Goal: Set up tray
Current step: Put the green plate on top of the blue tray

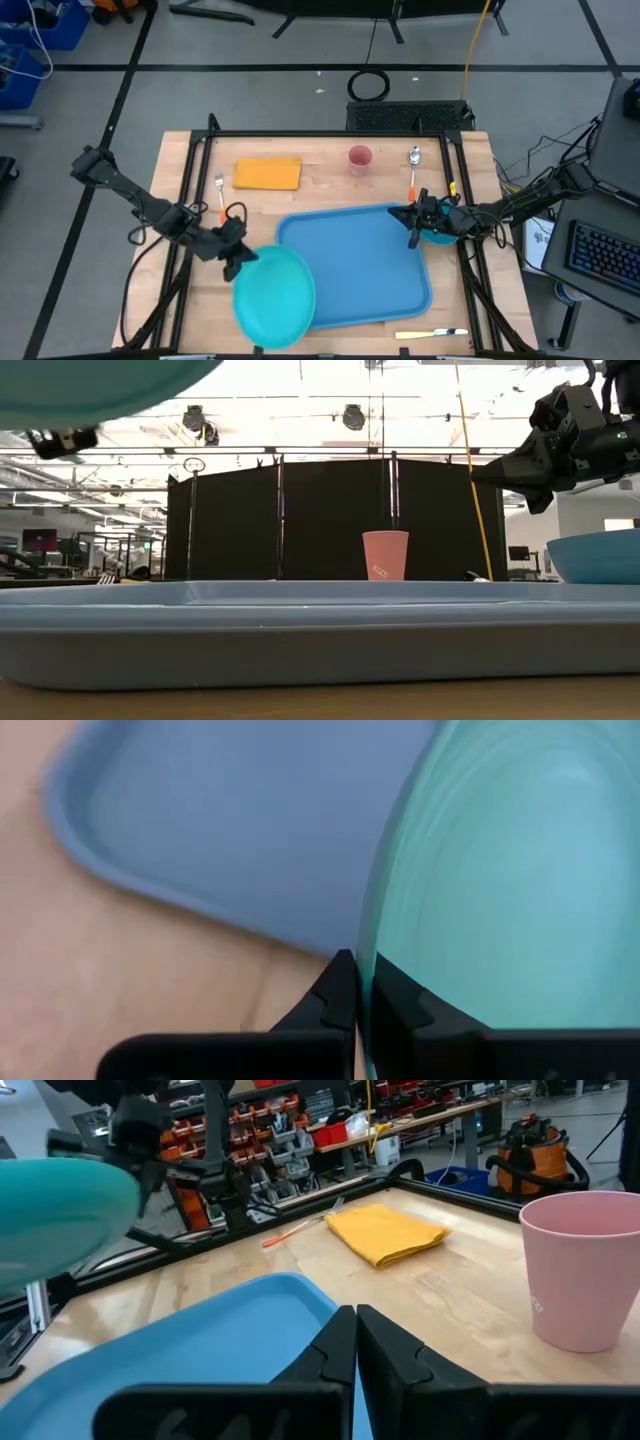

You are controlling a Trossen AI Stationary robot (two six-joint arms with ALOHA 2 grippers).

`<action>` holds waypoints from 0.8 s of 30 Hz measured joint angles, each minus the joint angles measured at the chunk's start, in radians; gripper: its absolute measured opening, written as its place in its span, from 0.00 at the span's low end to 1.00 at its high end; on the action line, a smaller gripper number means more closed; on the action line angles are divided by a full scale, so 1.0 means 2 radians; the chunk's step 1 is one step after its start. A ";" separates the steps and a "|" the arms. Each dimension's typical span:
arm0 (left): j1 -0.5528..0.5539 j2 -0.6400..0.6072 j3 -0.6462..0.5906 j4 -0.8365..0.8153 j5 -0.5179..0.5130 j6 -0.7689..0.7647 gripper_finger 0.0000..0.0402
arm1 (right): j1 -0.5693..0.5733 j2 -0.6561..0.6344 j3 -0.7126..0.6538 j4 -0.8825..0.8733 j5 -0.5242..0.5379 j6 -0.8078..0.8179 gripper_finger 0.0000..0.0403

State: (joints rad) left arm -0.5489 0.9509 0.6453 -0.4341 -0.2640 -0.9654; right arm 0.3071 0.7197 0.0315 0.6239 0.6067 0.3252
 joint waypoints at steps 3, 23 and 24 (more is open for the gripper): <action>0.040 0.021 0.000 0.002 -0.008 -0.018 0.02 | 0.000 0.000 0.000 0.000 0.002 0.000 0.01; 0.299 0.227 0.000 0.265 0.218 0.063 0.02 | 0.000 0.000 0.000 0.000 0.027 -0.012 0.01; 0.305 0.240 0.000 0.280 0.232 0.062 0.02 | 0.000 0.000 0.000 0.000 0.027 -0.012 0.01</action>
State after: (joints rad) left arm 0.0617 1.4307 0.6461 0.1267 0.1997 -0.8417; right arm 0.3065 0.7197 0.0315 0.6239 0.6601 0.3004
